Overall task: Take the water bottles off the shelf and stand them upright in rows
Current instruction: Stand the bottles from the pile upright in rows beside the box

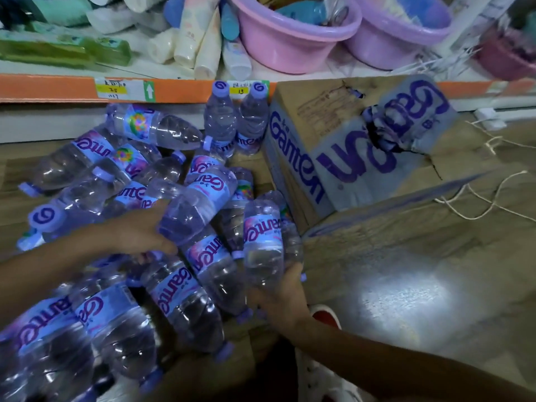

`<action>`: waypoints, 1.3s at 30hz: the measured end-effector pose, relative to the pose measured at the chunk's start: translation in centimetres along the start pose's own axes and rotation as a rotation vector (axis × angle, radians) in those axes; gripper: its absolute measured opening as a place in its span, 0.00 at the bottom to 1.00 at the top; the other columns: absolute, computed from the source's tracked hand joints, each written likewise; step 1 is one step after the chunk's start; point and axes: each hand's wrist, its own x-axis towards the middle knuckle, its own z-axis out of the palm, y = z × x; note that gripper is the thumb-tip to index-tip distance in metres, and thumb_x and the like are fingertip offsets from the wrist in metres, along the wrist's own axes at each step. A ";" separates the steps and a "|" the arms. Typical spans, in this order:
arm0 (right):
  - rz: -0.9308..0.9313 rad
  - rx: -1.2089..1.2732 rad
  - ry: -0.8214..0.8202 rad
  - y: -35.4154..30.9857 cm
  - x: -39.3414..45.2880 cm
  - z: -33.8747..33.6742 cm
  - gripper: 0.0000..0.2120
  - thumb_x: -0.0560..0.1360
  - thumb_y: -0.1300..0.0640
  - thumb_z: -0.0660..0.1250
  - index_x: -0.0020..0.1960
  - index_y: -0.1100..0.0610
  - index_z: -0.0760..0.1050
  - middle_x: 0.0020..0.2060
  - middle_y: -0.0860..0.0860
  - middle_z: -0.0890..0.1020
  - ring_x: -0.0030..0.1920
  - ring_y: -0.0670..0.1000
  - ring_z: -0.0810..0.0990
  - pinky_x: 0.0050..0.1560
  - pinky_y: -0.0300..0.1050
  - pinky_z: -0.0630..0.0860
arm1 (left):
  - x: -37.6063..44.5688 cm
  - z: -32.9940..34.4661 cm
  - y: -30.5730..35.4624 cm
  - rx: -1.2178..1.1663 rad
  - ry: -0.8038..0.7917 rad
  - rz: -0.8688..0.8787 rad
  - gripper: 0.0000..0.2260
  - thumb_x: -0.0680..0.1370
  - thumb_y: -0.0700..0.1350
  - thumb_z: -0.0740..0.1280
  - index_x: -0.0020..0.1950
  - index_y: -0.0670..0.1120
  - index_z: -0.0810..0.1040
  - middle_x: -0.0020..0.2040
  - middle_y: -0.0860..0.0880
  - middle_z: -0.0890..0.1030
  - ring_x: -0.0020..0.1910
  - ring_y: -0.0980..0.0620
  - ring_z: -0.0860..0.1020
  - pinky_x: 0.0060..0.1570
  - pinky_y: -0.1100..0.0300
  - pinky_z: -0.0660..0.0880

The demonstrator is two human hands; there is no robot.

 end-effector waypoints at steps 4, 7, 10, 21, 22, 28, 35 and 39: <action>-0.182 -0.129 0.144 -3.1 1.0 -5.0 0.29 0.68 0.48 0.70 0.62 0.59 0.64 0.56 0.53 0.67 0.53 0.48 0.68 0.56 0.37 0.67 | -1.0 -4.7 2.3 0.018 0.096 0.052 0.28 0.65 0.53 0.74 0.61 0.49 0.69 0.31 0.50 0.75 0.26 0.54 0.72 0.26 0.61 0.70; -0.338 -0.243 0.183 -5.8 4.8 -10.2 0.18 0.75 0.53 0.65 0.61 0.59 0.66 0.54 0.53 0.65 0.47 0.52 0.71 0.46 0.41 0.66 | -0.6 -7.4 5.2 0.170 0.323 0.114 0.11 0.75 0.51 0.67 0.46 0.46 0.69 0.32 0.49 0.74 0.33 0.49 0.75 0.33 0.58 0.70; -0.418 -0.327 0.265 -9.3 9.2 -14.0 0.08 0.76 0.55 0.65 0.48 0.59 0.68 0.46 0.52 0.66 0.40 0.53 0.69 0.39 0.40 0.62 | 0.8 -8.9 8.6 0.289 0.447 0.216 0.16 0.76 0.52 0.64 0.34 0.46 0.64 0.32 0.48 0.68 0.38 0.46 0.70 0.38 0.57 0.63; -0.737 -0.646 0.333 -15.6 16.5 -15.2 0.08 0.75 0.58 0.63 0.51 0.62 0.72 0.52 0.59 0.70 0.44 0.62 0.76 0.46 0.56 0.73 | 5.5 -9.6 13.8 0.308 0.731 0.298 0.18 0.78 0.52 0.61 0.59 0.40 0.66 0.54 0.36 0.76 0.53 0.36 0.75 0.44 0.52 0.69; -0.735 -0.678 0.318 -15.5 16.9 -14.5 0.09 0.75 0.58 0.63 0.53 0.62 0.72 0.53 0.60 0.71 0.45 0.63 0.77 0.46 0.57 0.74 | 5.9 -9.1 13.7 0.305 0.748 0.294 0.19 0.78 0.52 0.61 0.60 0.40 0.66 0.55 0.35 0.77 0.53 0.35 0.75 0.47 0.51 0.70; -0.619 -0.687 0.236 -11.2 19.8 -10.7 0.11 0.72 0.57 0.69 0.49 0.62 0.71 0.50 0.60 0.73 0.40 0.62 0.80 0.32 0.46 0.68 | 6.9 -8.6 13.5 0.285 0.816 0.336 0.18 0.78 0.53 0.60 0.59 0.41 0.66 0.52 0.38 0.79 0.51 0.36 0.76 0.43 0.52 0.68; -0.495 -0.548 0.415 -11.5 18.4 -9.8 0.23 0.72 0.54 0.69 0.63 0.58 0.67 0.58 0.60 0.70 0.51 0.62 0.75 0.44 0.51 0.75 | 7.4 -8.6 13.1 0.144 0.804 0.371 0.18 0.77 0.52 0.62 0.58 0.40 0.65 0.36 0.44 0.71 0.45 0.36 0.77 0.36 0.55 0.63; -0.741 -0.632 0.121 -7.4 13.5 -4.3 0.18 0.61 0.54 0.73 0.48 0.51 0.71 0.44 0.52 0.76 0.45 0.52 0.74 0.40 0.46 0.79 | 7.5 -8.6 12.9 0.157 0.806 0.381 0.18 0.78 0.53 0.61 0.58 0.40 0.64 0.38 0.39 0.75 0.45 0.35 0.77 0.37 0.53 0.65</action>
